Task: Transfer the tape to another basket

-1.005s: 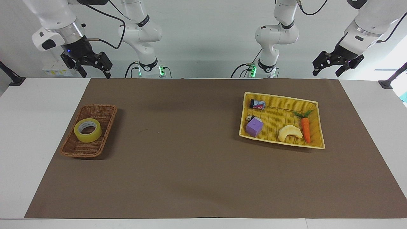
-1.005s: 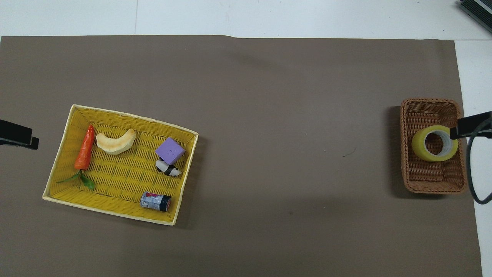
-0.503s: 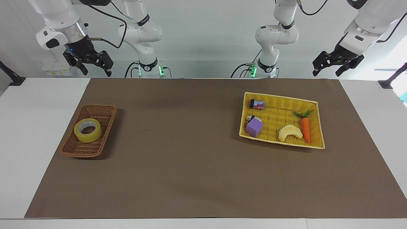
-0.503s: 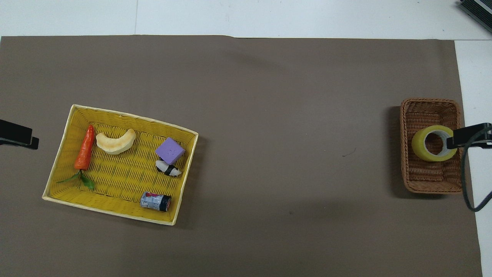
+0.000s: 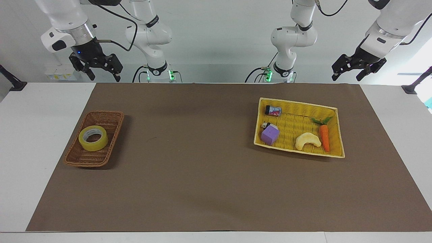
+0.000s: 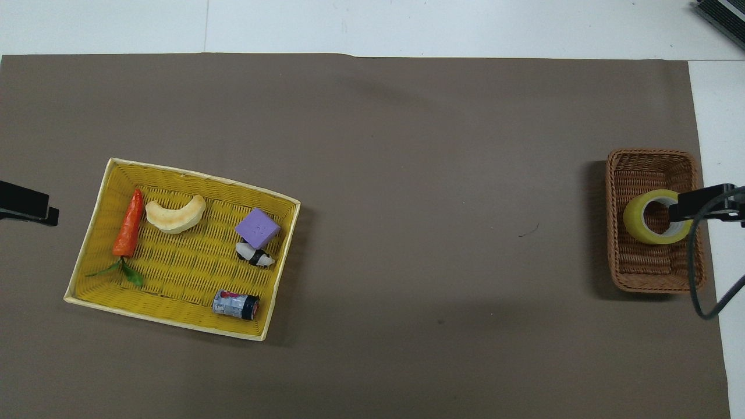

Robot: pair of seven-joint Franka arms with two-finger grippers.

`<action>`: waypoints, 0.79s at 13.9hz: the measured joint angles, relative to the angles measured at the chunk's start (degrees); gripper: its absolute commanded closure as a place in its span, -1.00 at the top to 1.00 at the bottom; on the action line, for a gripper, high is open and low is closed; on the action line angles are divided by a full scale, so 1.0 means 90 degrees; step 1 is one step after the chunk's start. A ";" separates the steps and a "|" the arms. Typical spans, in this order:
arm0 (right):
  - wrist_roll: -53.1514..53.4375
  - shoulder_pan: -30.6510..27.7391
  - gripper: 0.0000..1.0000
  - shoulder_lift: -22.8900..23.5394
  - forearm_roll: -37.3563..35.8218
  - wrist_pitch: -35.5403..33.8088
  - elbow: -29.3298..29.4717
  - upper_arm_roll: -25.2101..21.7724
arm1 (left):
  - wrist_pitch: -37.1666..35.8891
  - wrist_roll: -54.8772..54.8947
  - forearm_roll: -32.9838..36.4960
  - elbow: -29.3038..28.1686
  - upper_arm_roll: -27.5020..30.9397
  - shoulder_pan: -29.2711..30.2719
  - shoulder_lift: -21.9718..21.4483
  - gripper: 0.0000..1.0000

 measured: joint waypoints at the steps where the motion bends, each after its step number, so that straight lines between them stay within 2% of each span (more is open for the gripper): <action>1: -0.0034 0.0000 1.00 0.0000 -0.0030 -0.0038 0.0048 0.0000 | 0.0000 0.0000 0.0000 0.0000 0.0000 0.0000 0.0000 1.00; 11: -0.0298 -0.0014 1.00 0.0002 -0.0184 -0.0046 0.0116 0.0001 | -0.0001 0.0000 0.0000 0.0000 0.0000 0.0000 0.0000 1.00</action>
